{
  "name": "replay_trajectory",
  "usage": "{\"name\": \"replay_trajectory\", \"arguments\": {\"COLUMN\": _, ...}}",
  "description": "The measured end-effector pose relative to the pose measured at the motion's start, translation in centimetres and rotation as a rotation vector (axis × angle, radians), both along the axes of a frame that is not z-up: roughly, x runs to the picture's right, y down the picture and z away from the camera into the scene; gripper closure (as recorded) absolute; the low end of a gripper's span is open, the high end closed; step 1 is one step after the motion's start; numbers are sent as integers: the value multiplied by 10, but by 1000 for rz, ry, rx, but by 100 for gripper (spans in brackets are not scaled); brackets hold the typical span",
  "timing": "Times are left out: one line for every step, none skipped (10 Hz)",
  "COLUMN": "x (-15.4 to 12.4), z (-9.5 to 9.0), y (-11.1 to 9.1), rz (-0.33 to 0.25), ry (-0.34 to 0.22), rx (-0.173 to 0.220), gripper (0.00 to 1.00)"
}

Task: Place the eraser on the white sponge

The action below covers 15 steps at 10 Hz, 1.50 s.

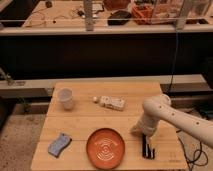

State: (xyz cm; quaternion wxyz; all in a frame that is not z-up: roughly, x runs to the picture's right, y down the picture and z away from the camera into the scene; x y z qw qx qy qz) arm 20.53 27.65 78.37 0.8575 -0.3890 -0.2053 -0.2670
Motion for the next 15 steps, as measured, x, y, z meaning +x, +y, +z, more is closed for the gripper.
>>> {"name": "replay_trajectory", "arguments": {"x": 0, "z": 1, "y": 0, "rz": -1, "ry": 1, "rx": -1, "gripper": 20}}
{"name": "replay_trajectory", "arguments": {"x": 0, "z": 1, "y": 0, "rz": -1, "ry": 3, "rx": -2, "gripper": 20}}
{"name": "replay_trajectory", "arguments": {"x": 2, "z": 2, "y": 1, "rz": -6, "ry": 6, "rx": -4, "gripper": 20}}
{"name": "replay_trajectory", "arguments": {"x": 2, "z": 2, "y": 1, "rz": -6, "ry": 7, "rx": -5, "gripper": 20}}
{"name": "replay_trajectory", "arguments": {"x": 2, "z": 3, "y": 1, "rz": -4, "ry": 7, "rx": -5, "gripper": 20}}
{"name": "replay_trajectory", "arguments": {"x": 2, "z": 3, "y": 1, "rz": -3, "ry": 9, "rx": -5, "gripper": 20}}
{"name": "replay_trajectory", "arguments": {"x": 2, "z": 3, "y": 1, "rz": -1, "ry": 12, "rx": -6, "gripper": 20}}
{"name": "replay_trajectory", "arguments": {"x": 1, "z": 4, "y": 1, "rz": -1, "ry": 12, "rx": -7, "gripper": 20}}
{"name": "replay_trajectory", "arguments": {"x": 3, "z": 4, "y": 1, "rz": -4, "ry": 14, "rx": -8, "gripper": 20}}
{"name": "replay_trajectory", "arguments": {"x": 3, "z": 5, "y": 1, "rz": -5, "ry": 15, "rx": -9, "gripper": 20}}
{"name": "replay_trajectory", "arguments": {"x": 3, "z": 5, "y": 1, "rz": -5, "ry": 17, "rx": -9, "gripper": 20}}
{"name": "replay_trajectory", "arguments": {"x": 3, "z": 5, "y": 1, "rz": -3, "ry": 20, "rx": -9, "gripper": 20}}
{"name": "replay_trajectory", "arguments": {"x": 3, "z": 6, "y": 1, "rz": -2, "ry": 21, "rx": -9, "gripper": 20}}
{"name": "replay_trajectory", "arguments": {"x": 4, "z": 6, "y": 1, "rz": -2, "ry": 23, "rx": -10, "gripper": 20}}
{"name": "replay_trajectory", "arguments": {"x": 4, "z": 6, "y": 1, "rz": -3, "ry": 24, "rx": -11, "gripper": 20}}
